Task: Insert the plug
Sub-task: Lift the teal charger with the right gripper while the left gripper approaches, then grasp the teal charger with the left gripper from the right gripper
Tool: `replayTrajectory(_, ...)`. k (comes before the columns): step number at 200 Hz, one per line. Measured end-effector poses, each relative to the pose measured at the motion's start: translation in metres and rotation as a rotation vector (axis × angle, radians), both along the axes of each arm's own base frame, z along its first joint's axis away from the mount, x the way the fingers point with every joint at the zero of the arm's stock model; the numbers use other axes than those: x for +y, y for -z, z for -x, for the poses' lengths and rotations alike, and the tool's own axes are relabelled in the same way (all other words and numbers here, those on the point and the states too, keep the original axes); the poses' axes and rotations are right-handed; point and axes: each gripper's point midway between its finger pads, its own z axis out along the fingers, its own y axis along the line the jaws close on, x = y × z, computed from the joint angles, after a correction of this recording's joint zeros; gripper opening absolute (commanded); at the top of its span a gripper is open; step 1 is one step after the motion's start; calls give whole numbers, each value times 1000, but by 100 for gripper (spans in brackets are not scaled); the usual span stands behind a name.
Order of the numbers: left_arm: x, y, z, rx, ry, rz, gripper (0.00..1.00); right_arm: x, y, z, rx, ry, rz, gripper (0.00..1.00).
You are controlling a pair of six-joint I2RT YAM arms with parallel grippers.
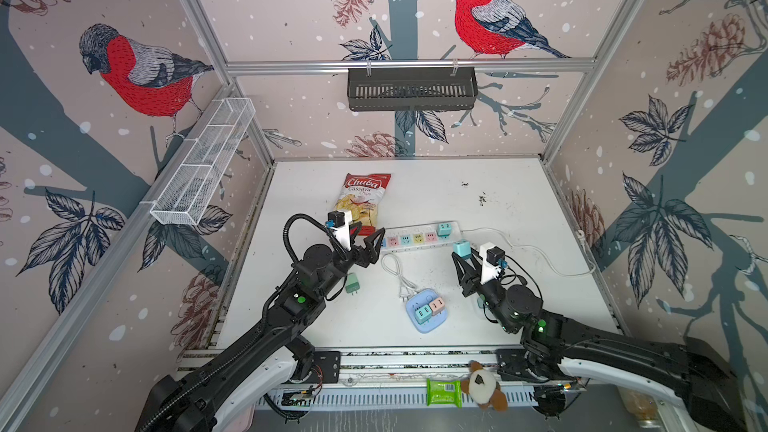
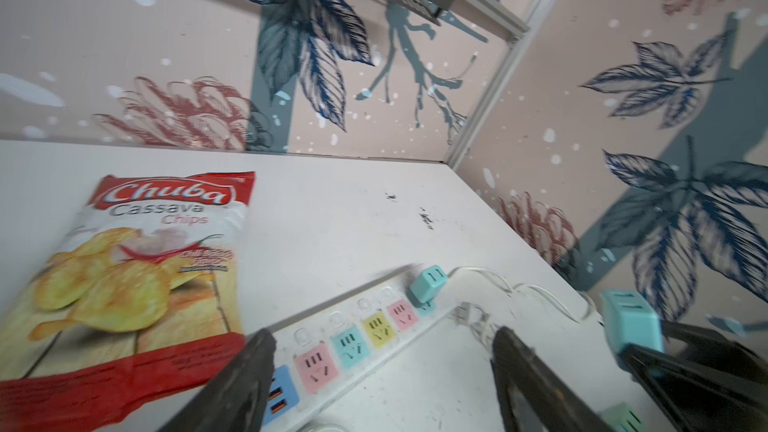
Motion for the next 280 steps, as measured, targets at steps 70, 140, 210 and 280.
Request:
replayTrajectory(70,-74,-14,53,-84,412,-29,79,-1,-16,27,-238,-126,40,4)
replayTrajectory(140,-135,-7,85,-66,665,-116,75,-2,-49,44,-393,-175,11,5)
replayTrajectory(210,-155,-3,110,-89,724,-169,74,7,-30,39,-362,-181,100,5)
replayTrajectory(280,-166,-2,98,-44,702,-198,66,25,-8,46,-335,-241,182,4)
